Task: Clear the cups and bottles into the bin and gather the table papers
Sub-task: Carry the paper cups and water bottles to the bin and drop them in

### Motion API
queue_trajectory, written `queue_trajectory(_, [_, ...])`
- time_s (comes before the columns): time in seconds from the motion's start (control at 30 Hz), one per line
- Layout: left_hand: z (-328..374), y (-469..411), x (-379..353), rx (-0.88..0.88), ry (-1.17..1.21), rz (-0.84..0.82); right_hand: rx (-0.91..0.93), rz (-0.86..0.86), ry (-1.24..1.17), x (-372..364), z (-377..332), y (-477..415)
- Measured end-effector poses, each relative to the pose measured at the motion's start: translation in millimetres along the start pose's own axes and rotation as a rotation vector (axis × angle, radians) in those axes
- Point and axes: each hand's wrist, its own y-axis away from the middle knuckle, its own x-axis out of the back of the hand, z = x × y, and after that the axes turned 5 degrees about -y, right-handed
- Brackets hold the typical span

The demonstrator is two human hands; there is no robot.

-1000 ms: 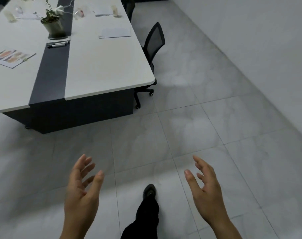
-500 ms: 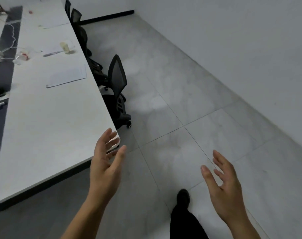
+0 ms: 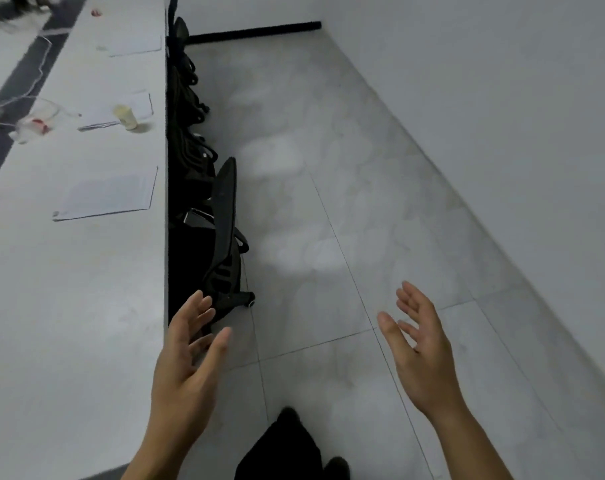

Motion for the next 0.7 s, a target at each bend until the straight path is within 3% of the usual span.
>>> queue_trajectory(0.23, [-30.7, -163.0, -71.1, 0.134, 0.133, 0.161, -0.012, -0.152, 0.097, -48.8, 7.9, -195.9])
queue_trajectory(0.57, [41.2, -472.1, -136.9, 0.051, 0.120, 0.055, 0.046, -0.138, 0.123, -91.3, -75.0, -477.9])
queue_trajectory(0.7, [37.3, -577.3, -164.7, 0.061, 0.092, 0.085, 0.005, -0.118, 0.049, -129.5, -72.3, -585.1])
